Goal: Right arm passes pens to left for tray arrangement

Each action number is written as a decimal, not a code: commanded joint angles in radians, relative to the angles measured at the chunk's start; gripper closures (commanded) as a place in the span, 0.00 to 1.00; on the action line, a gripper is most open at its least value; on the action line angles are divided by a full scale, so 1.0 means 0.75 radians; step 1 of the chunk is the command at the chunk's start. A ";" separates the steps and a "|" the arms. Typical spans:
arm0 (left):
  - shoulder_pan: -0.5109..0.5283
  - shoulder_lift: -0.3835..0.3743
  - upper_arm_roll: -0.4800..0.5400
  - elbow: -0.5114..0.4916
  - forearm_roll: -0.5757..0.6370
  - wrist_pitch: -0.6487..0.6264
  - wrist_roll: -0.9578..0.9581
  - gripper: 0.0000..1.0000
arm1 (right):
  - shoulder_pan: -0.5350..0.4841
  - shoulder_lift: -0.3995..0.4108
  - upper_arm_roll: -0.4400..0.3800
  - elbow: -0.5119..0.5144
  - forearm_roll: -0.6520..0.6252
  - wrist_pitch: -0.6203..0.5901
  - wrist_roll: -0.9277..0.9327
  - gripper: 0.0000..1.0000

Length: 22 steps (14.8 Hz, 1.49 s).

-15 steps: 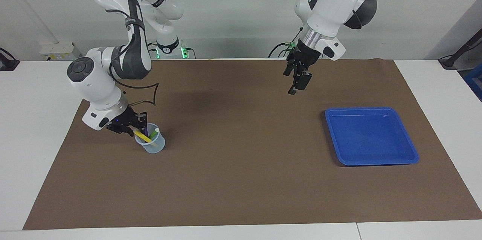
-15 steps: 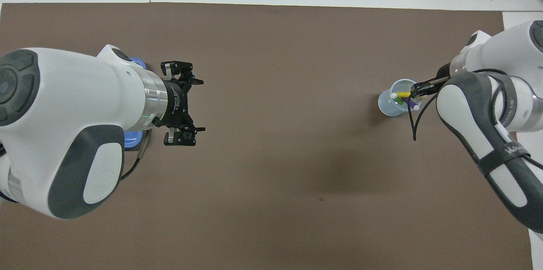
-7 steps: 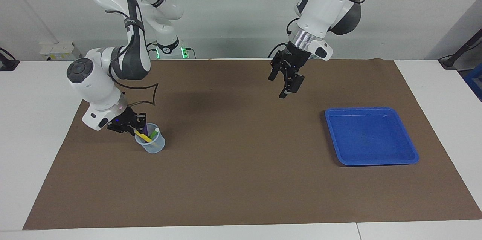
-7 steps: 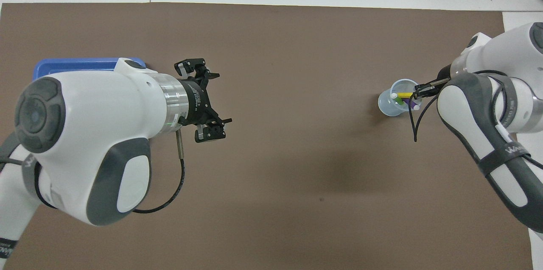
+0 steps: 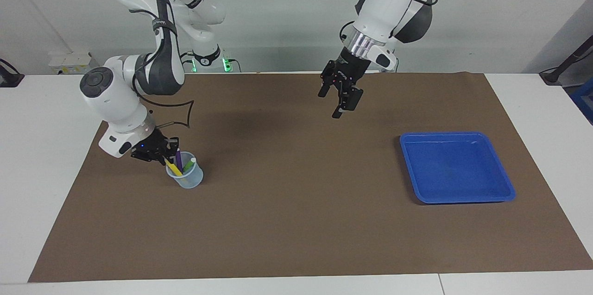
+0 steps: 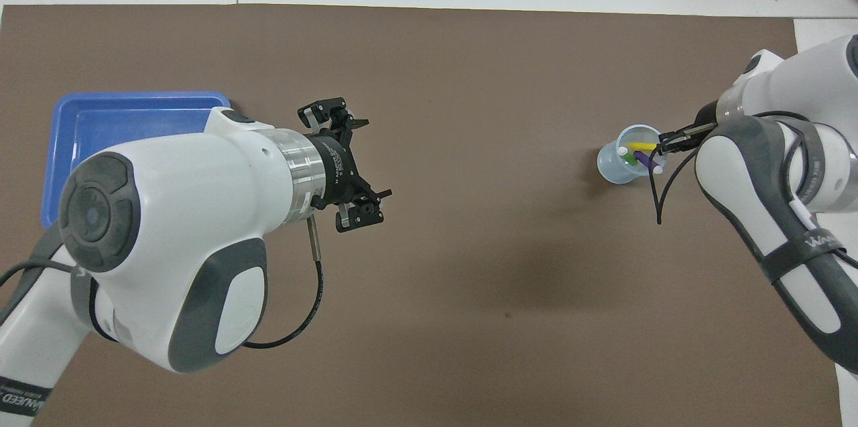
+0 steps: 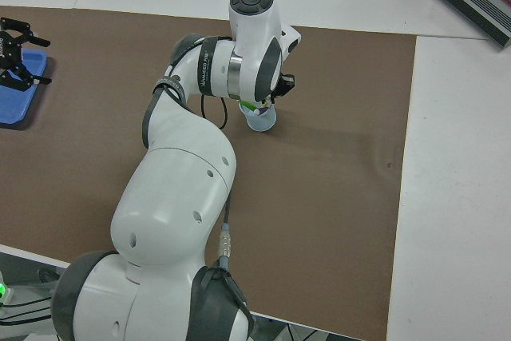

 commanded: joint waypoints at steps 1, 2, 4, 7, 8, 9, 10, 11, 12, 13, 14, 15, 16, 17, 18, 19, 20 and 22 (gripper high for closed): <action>-0.030 -0.045 0.017 -0.083 -0.024 0.054 -0.017 0.00 | -0.019 -0.002 0.008 -0.009 0.018 0.007 -0.005 1.00; -0.048 -0.047 0.019 -0.091 -0.024 0.058 -0.015 0.00 | -0.019 -0.002 0.010 0.001 0.018 0.001 -0.005 1.00; -0.050 -0.045 0.019 -0.098 -0.024 0.067 -0.015 0.00 | -0.019 -0.002 0.010 0.052 0.018 -0.062 -0.005 1.00; -0.073 -0.037 0.019 -0.100 -0.024 0.109 -0.058 0.00 | -0.019 -0.009 0.010 0.172 0.024 -0.221 -0.003 1.00; -0.079 -0.031 0.019 -0.100 -0.024 0.142 -0.103 0.00 | -0.019 -0.017 0.010 0.201 0.030 -0.271 -0.003 1.00; -0.081 -0.023 0.019 -0.102 -0.024 0.175 -0.131 0.00 | -0.017 -0.029 0.010 0.220 0.036 -0.312 -0.003 1.00; -0.081 -0.019 0.017 -0.102 -0.024 0.191 -0.142 0.00 | -0.017 -0.045 0.010 0.234 0.042 -0.342 -0.001 1.00; -0.093 -0.013 0.019 -0.104 -0.024 0.203 -0.146 0.00 | -0.017 -0.049 0.010 0.258 0.054 -0.379 0.001 1.00; -0.103 -0.005 0.017 -0.114 -0.024 0.218 -0.150 0.00 | -0.017 -0.054 0.008 0.297 0.081 -0.428 0.005 1.00; -0.110 0.000 0.017 -0.130 -0.024 0.254 -0.158 0.00 | -0.017 -0.056 0.008 0.334 0.103 -0.473 0.011 1.00; -0.112 0.002 0.017 -0.144 -0.024 0.297 -0.187 0.00 | -0.013 -0.056 0.008 0.365 0.126 -0.518 0.013 1.00; -0.114 0.008 0.017 -0.151 -0.024 0.318 -0.211 0.00 | -0.015 -0.058 0.010 0.377 0.179 -0.555 0.013 1.00; -0.122 0.018 0.017 -0.149 -0.024 0.328 -0.226 0.00 | -0.015 -0.068 0.006 0.377 0.258 -0.572 0.019 1.00; -0.134 0.020 0.017 -0.151 -0.026 0.343 -0.240 0.00 | -0.015 -0.074 0.004 0.377 0.322 -0.586 0.029 1.00; -0.142 0.020 0.017 -0.149 -0.028 0.345 -0.283 0.00 | -0.013 -0.074 0.004 0.375 0.367 -0.592 0.062 1.00; -0.171 0.022 0.017 -0.143 -0.028 0.353 -0.338 0.00 | -0.005 -0.074 0.008 0.373 0.388 -0.586 0.093 1.00; -0.199 0.036 0.017 -0.132 -0.028 0.373 -0.363 0.00 | 0.010 -0.074 0.012 0.371 0.410 -0.582 0.140 1.00; -0.240 0.038 0.017 -0.130 -0.028 0.400 -0.371 0.00 | 0.067 -0.076 0.012 0.367 0.482 -0.566 0.274 1.00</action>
